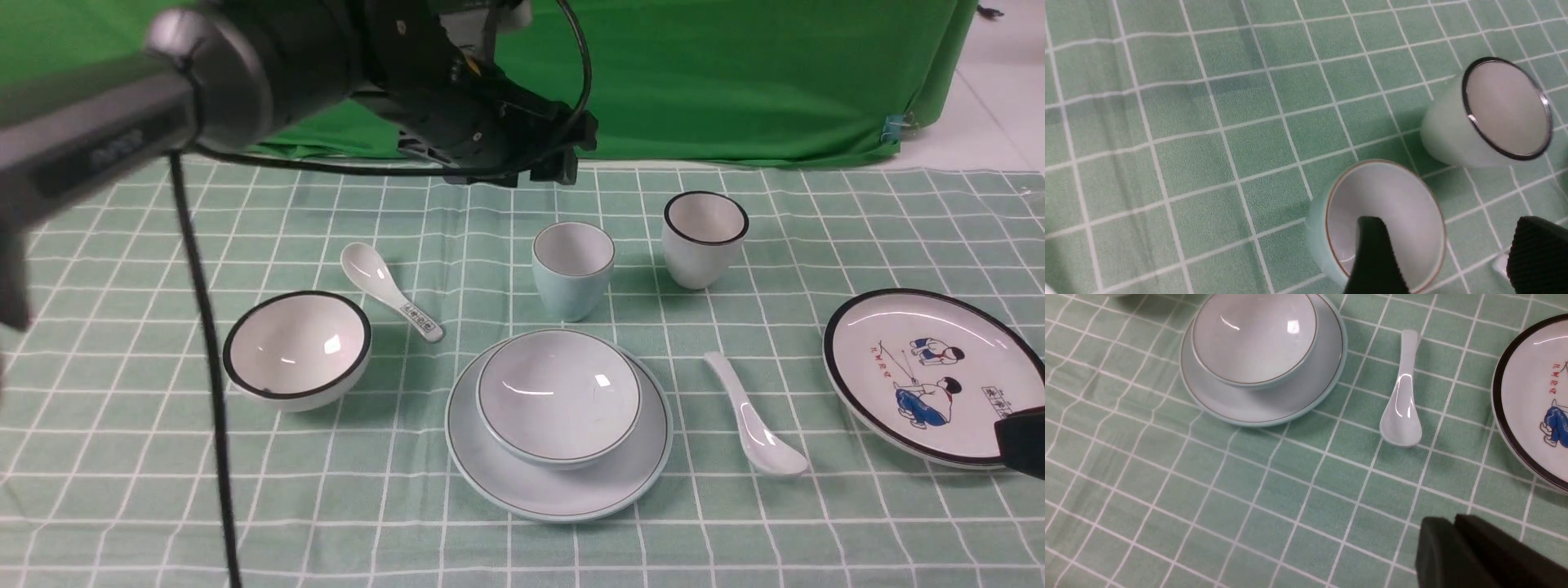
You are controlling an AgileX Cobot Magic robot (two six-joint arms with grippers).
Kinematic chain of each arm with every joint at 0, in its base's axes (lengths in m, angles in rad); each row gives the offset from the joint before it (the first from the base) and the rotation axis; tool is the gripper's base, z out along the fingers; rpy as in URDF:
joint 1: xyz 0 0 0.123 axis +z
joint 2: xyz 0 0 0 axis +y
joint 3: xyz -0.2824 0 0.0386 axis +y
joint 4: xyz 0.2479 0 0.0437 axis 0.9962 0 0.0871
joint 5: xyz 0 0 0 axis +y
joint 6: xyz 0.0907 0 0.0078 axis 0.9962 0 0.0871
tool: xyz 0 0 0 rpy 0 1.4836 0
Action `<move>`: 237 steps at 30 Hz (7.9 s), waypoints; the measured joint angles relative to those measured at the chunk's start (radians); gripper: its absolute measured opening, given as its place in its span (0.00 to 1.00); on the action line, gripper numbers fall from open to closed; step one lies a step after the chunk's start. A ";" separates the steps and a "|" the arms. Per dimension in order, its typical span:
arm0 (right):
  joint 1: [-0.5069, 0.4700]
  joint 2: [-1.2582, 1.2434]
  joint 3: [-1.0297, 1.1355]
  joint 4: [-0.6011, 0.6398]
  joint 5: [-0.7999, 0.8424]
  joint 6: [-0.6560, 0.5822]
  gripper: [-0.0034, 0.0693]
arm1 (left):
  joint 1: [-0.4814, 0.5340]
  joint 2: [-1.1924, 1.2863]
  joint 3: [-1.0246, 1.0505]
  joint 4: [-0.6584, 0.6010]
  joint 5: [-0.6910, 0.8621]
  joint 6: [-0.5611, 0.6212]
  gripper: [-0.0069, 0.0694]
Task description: Place the bowls on the plates on the blue tablecloth, put the cups on the bowls, and place the spoons in the cups.
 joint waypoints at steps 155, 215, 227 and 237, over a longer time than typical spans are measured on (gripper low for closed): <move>0.315 0.952 -0.137 -0.006 -1.126 -0.024 0.44 | -0.081 -1.297 1.017 0.369 0.098 -0.295 0.10; 0.097 -0.752 0.411 -0.230 -0.541 0.144 0.17 | -0.075 -1.795 1.305 0.215 -0.148 -0.124 0.11; 0.097 -0.752 0.411 -0.230 -0.541 0.144 0.23 | 0.321 -1.977 1.737 0.045 -0.538 0.270 0.11; 0.097 -0.752 0.411 -0.229 -0.542 0.144 0.24 | 0.354 -2.054 1.813 0.052 -0.443 0.278 0.11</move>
